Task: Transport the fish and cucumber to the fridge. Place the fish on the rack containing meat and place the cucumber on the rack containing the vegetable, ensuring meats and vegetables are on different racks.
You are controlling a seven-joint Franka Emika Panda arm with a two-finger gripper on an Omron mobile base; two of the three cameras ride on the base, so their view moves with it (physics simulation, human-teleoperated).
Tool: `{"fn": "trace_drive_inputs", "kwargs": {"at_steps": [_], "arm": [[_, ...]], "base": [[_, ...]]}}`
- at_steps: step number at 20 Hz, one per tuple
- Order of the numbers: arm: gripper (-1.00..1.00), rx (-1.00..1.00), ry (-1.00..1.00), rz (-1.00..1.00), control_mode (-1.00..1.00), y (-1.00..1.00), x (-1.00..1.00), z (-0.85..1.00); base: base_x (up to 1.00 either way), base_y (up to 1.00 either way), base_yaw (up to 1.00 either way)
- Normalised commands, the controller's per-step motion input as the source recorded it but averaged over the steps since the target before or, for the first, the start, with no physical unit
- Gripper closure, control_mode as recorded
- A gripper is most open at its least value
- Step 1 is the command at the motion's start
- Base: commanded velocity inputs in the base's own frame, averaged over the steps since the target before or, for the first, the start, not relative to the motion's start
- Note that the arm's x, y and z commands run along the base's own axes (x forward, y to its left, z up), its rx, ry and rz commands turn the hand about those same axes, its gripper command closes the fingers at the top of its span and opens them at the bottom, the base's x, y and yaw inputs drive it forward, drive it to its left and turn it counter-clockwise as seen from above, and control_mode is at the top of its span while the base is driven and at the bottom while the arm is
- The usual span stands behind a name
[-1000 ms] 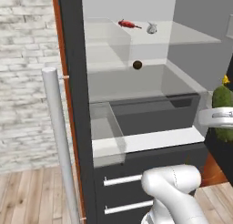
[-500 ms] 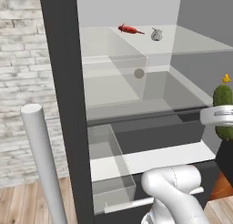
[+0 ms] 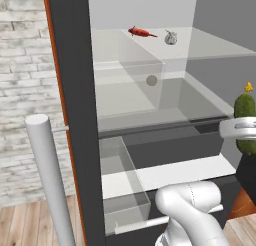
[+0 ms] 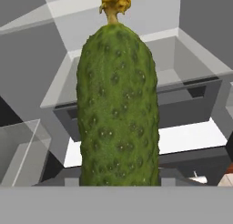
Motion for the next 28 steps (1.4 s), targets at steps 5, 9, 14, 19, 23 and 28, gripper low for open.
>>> {"fn": "trace_drive_inputs", "kwargs": {"at_steps": [5,9,14,19,23,28], "arm": [[1.0,-0.07,-0.01,-0.04,-1.0,0.24,1.0,-0.72],[1.0,-0.05,0.0,-0.01,-1.0,0.05,1.0,-0.6],[1.0,-0.01,0.0,0.01,-1.0,-0.13,0.99,-0.3],[1.0,0.0,0.0,0.01,-1.0,-0.09,1.0,-0.18],[1.0,0.0,0.0,0.0,-1.0,0.0,1.0,-0.27],[1.0,0.0,-0.02,0.03,-1.0,0.0,1.0,-0.3]], "base": [[0.0,0.0,0.0],[0.0,0.0,0.0],[0.0,0.0,0.0],[0.0,0.0,0.0],[0.0,0.0,0.0],[0.0,0.0,0.0]]}}
